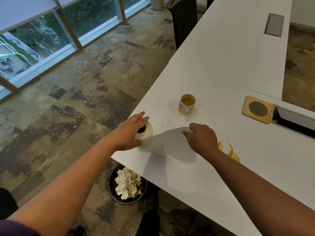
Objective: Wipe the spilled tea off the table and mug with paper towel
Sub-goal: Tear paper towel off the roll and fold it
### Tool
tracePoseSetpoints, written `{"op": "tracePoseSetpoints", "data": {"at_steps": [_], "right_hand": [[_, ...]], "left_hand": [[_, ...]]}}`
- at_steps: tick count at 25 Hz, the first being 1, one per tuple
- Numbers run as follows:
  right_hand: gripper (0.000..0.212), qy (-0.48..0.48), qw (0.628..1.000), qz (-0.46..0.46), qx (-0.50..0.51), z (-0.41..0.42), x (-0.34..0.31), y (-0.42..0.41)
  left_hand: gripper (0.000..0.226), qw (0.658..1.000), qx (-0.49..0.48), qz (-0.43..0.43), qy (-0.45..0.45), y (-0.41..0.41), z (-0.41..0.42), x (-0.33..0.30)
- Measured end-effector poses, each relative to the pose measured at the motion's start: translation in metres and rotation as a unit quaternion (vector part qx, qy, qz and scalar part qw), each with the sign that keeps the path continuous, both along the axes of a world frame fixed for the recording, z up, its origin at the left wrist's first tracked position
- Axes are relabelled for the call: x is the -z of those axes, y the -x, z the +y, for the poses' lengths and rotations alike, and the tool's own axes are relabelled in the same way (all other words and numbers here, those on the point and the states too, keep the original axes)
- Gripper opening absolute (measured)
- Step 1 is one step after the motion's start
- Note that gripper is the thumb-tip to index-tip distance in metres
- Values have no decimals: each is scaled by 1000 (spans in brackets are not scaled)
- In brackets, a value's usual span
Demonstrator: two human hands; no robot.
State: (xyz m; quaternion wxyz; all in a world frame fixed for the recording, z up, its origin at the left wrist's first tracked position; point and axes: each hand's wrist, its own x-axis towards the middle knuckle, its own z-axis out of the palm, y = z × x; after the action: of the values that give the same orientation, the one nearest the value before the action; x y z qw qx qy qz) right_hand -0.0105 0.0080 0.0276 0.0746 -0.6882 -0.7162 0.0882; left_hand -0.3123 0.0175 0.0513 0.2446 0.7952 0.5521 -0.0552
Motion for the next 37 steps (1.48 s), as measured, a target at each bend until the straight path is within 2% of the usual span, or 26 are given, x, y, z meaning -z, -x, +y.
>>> {"op": "tracePoseSetpoints", "data": {"at_steps": [3, 7, 9, 12, 16, 21, 25, 32, 37], "right_hand": [[14, 20, 999, 28, -1, -5, 5, -6], [23, 50, 998, 39, -6, -9, 10, -19], [13, 111, 983, 146, 31, -10, 14, -28], [9, 183, 896, 385, 126, -21, 22, -39], [10, 206, 816, 520, 143, -30, 27, -42], [10, 170, 785, 573, 163, -31, 23, -38], [15, 160, 749, 621, 170, -22, 14, -38], [11, 153, 751, 624, 154, -7, 2, -40], [22, 180, 741, 633, 137, -4, 5, -44]], "left_hand": [[106, 999, -9, 2, -38, 0, 0, 5], [99, 997, -32, -22, -67, -4, -1, 6], [99, 996, -39, -34, -72, -5, -2, 9], [98, 993, -67, -78, -54, -5, -7, 18], [91, 983, -114, -140, -31, -7, -6, 24], [78, 976, -128, -173, -30, -8, 1, 17], [68, 967, -124, -219, 28, -3, 8, 5], [42, 926, -127, -319, 158, -5, 7, -8], [40, 889, -145, -385, 202, -13, 5, -7]]}}
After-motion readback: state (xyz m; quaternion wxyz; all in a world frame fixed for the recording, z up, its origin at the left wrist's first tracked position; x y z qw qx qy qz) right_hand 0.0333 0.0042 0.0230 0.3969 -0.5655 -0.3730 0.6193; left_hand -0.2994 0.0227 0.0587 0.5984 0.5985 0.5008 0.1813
